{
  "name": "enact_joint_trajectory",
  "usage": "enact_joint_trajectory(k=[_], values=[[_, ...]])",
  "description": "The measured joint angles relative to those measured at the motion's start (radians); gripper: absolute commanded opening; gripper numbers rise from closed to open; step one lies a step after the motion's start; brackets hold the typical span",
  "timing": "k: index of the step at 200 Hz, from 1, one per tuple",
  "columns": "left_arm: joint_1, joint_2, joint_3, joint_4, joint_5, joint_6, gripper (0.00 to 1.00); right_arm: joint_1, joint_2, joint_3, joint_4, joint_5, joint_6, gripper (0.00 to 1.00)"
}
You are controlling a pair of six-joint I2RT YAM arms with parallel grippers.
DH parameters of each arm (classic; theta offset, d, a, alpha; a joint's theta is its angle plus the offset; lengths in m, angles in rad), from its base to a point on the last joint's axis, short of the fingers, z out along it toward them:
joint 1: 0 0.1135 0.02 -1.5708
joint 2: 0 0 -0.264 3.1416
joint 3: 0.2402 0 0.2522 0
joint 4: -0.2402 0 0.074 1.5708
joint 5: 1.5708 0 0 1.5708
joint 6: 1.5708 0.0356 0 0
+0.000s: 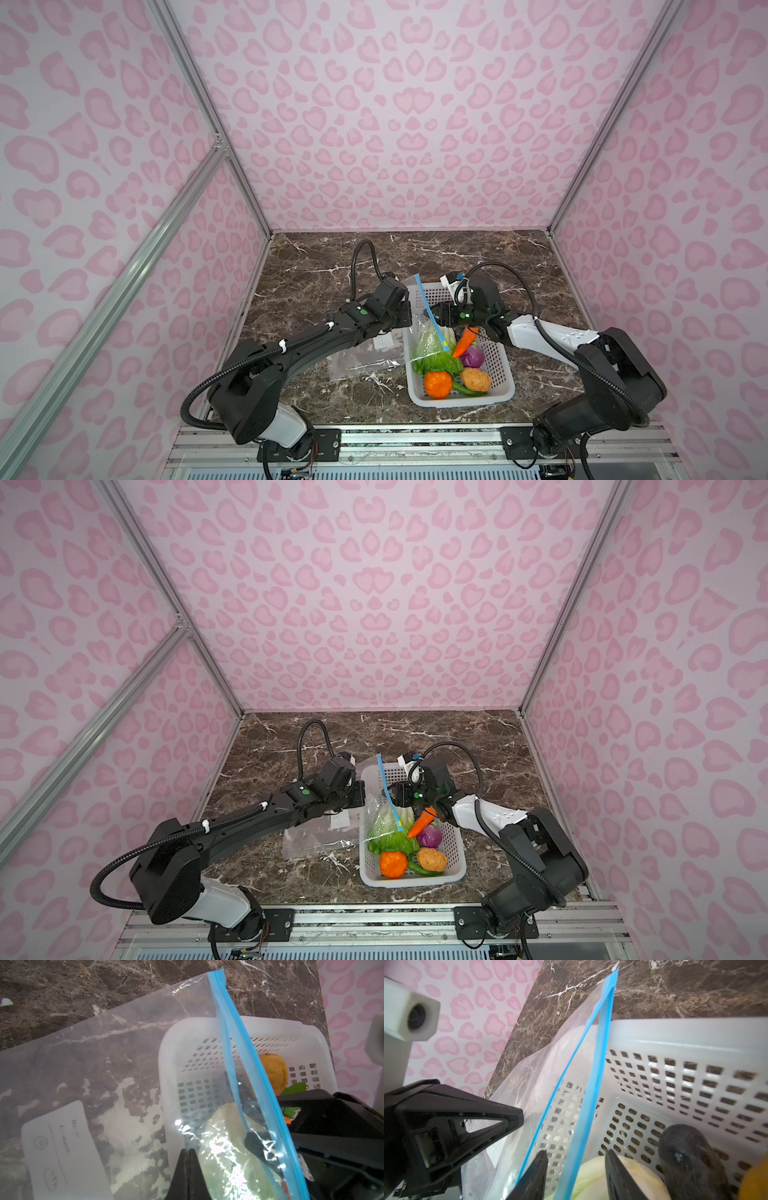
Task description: Place the food in the zip-top bag and seal the zipper
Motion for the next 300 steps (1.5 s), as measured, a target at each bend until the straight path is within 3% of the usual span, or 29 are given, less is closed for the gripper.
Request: enact_joint_trajectory(k=[18,58,73,87,109,118,148,178,217,280,300], values=[[0.000,0.005,0.000,0.008,0.005,0.000,0.03,0.000,0.021,0.001,0.029,-0.019,0.010,0.43],[0.000,0.009,0.003,0.007,0.015,0.000,0.03,0.000,0.040,0.019,0.071,-0.063,0.051,0.00],[0.005,0.007,0.013,-0.007,0.014,0.001,0.04,0.000,0.026,0.027,0.064,-0.072,0.063,0.00],[0.019,-0.010,0.022,-0.022,0.014,0.010,0.11,0.000,-0.006,0.035,0.055,-0.074,0.072,0.00],[0.052,-0.078,0.049,-0.046,0.007,0.031,0.42,0.005,-0.080,0.060,0.046,-0.067,0.086,0.00],[0.063,-0.111,0.068,-0.052,-0.002,0.037,0.50,0.009,-0.111,0.078,0.032,-0.054,0.084,0.00],[0.076,-0.219,0.116,-0.050,-0.033,0.090,0.53,0.026,-0.179,0.158,0.003,-0.005,0.071,0.00],[0.080,-0.259,0.084,-0.022,-0.053,0.107,0.54,0.027,-0.154,0.178,-0.009,0.022,0.051,0.00],[0.080,-0.281,0.018,-0.036,-0.018,0.087,0.78,0.067,-0.164,0.113,-0.011,0.047,0.077,0.00],[0.078,-0.261,0.032,0.045,0.116,0.053,0.78,0.151,-0.180,0.129,0.026,0.097,0.089,0.00],[0.077,-0.246,0.032,0.054,0.140,0.052,0.68,0.167,-0.181,0.131,0.027,0.101,0.100,0.00]])
